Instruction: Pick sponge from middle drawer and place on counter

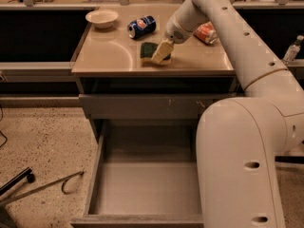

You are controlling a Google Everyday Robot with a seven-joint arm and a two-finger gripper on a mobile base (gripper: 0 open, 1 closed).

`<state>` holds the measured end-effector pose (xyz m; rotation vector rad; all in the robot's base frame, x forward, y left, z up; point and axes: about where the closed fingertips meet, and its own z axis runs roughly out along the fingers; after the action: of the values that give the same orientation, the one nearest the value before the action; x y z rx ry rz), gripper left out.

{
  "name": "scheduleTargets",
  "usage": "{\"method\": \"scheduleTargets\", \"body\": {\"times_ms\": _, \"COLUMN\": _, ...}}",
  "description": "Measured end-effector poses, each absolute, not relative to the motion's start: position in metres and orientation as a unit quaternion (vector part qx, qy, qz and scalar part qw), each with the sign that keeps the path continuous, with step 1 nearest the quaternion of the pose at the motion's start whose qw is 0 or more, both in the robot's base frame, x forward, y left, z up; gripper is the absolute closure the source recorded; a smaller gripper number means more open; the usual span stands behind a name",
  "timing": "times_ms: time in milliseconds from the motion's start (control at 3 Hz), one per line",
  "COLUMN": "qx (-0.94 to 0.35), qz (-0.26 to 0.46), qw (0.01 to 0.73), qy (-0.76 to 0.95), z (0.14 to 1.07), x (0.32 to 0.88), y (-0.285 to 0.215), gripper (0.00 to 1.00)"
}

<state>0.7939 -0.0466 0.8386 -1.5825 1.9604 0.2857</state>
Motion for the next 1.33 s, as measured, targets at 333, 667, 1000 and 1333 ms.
{"method": "scheduleTargets", "body": {"times_ms": 333, "qx": -0.596, "qz": 0.108, "qw": 0.298, "qy": 0.738, "z": 0.8385, "x": 0.7939, "y": -0.0465, "gripper": 0.57}}
{"method": "scheduleTargets", "body": {"times_ms": 667, "qx": -0.596, "qz": 0.108, "qw": 0.298, "qy": 0.738, "z": 0.8385, "x": 0.7939, "y": -0.0465, "gripper": 0.36}}
{"method": "scheduleTargets", "body": {"times_ms": 1000, "qx": -0.596, "qz": 0.108, "qw": 0.298, "qy": 0.738, "z": 0.8385, "x": 0.7939, "y": -0.0465, "gripper": 0.11}}
{"method": "scheduleTargets", "body": {"times_ms": 1333, "qx": -0.596, "qz": 0.108, "qw": 0.298, "qy": 0.738, "z": 0.8384, "x": 0.7939, "y": -0.0465, "gripper": 0.00}}
